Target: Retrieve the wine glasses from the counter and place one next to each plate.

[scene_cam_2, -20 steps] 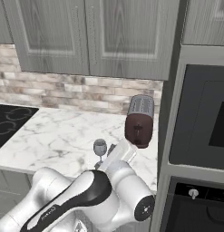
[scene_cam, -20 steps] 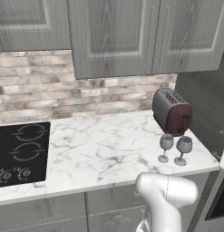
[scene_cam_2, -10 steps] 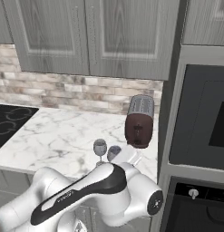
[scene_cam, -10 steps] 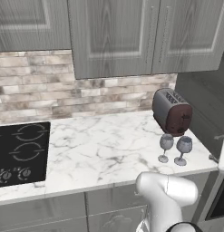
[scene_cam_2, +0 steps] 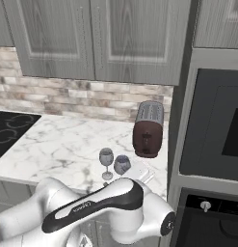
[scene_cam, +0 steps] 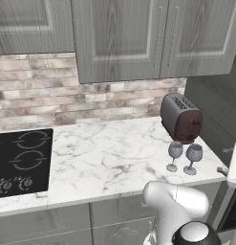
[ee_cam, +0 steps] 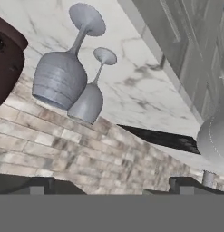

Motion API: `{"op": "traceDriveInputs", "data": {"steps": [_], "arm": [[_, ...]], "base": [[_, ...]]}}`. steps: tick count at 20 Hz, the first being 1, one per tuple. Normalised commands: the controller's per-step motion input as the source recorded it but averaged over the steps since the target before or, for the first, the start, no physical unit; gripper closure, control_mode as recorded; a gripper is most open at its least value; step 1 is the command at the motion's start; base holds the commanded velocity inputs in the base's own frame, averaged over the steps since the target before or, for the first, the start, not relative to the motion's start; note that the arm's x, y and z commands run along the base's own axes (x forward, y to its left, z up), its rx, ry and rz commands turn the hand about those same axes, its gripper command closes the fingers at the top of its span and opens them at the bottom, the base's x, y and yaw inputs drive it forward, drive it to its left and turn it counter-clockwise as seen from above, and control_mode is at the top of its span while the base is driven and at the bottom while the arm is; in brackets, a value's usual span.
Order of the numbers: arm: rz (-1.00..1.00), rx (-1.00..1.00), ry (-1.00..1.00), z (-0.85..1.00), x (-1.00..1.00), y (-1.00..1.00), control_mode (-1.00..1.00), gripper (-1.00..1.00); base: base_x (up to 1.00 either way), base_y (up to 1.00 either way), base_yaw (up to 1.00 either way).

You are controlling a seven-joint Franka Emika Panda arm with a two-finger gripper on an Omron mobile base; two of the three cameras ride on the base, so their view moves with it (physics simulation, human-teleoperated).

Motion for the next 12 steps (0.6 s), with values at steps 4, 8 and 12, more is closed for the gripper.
{"op": "traceDriveInputs", "data": {"steps": [4, 8, 12], "arm": [[0.0, 0.14, 0.03, -0.26, 0.25, 0.0, -1.0, -1.0], [0.0, 0.14, 0.2, -0.23, 0.63, -0.04, -1.0, -1.0], [0.0, 0.12, 0.21, -0.14, 0.47, -0.08, -1.0, -1.0]], "base": [[0.0, 0.0, 0.0], [0.0, 0.0, 0.0], [0.0, 0.0, 0.0]]}}
